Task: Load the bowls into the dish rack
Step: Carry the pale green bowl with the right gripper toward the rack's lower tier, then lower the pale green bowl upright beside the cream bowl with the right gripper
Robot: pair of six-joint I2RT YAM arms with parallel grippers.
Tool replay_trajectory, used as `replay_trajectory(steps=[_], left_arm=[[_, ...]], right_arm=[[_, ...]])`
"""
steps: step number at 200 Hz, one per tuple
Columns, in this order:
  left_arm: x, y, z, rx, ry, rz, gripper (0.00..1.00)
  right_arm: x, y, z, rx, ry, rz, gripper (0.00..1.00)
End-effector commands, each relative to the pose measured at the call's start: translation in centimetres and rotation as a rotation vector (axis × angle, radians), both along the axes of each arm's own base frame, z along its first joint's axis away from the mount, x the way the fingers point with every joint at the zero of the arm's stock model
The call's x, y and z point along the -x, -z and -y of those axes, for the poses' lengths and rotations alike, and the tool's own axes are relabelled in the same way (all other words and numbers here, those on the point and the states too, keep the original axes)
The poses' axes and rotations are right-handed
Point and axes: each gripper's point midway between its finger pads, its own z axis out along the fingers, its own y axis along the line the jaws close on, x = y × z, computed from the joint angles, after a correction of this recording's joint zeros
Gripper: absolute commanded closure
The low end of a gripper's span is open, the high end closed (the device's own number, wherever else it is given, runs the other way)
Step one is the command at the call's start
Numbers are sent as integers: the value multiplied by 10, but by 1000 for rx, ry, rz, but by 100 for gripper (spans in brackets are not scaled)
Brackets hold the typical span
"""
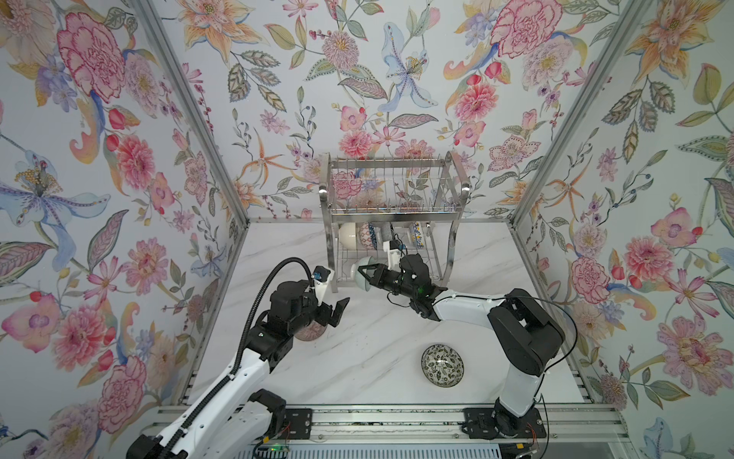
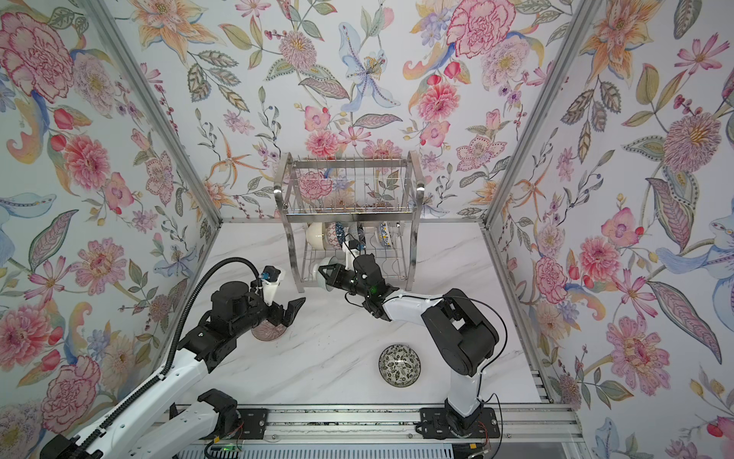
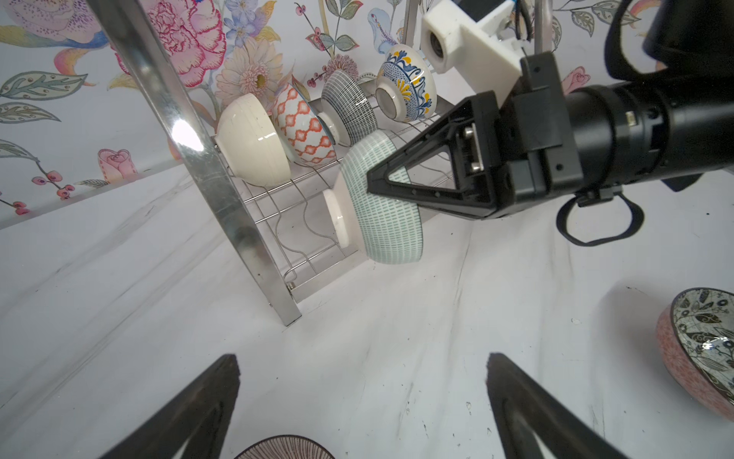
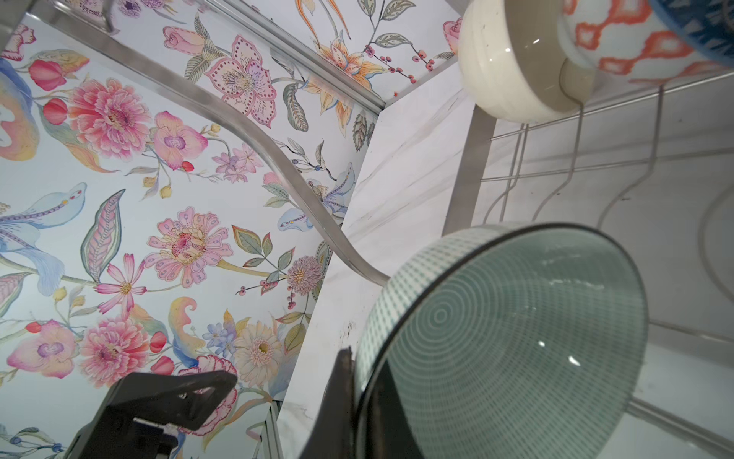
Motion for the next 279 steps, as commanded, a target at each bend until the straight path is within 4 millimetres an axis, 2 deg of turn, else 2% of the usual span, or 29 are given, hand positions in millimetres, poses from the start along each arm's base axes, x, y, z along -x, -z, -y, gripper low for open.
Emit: replay_trajectory(steps=[1, 29, 96, 174, 215, 246, 279], left_arm=[[6, -17, 12, 32, 76, 21, 1], [10, -17, 17, 39, 110, 13, 1], [20, -16, 29, 46, 206, 9, 1], [29, -9, 38, 55, 284, -15, 1], [36, -14, 49, 115, 358, -44, 1], [32, -19, 45, 146, 349, -45, 1], [17, -24, 30, 168, 264, -44, 1]], right_arm=[[-5, -61, -10, -167, -51, 108, 100], [-9, -68, -12, -189, -72, 104, 100], [-23, -69, -19, -257, -118, 85, 100], [-42, -54, -23, -262, -155, 50, 100], [-49, -51, -27, -268, -185, 35, 100], [-53, -48, -30, -271, -206, 30, 100], [-57, -43, -31, -273, -219, 10, 100]])
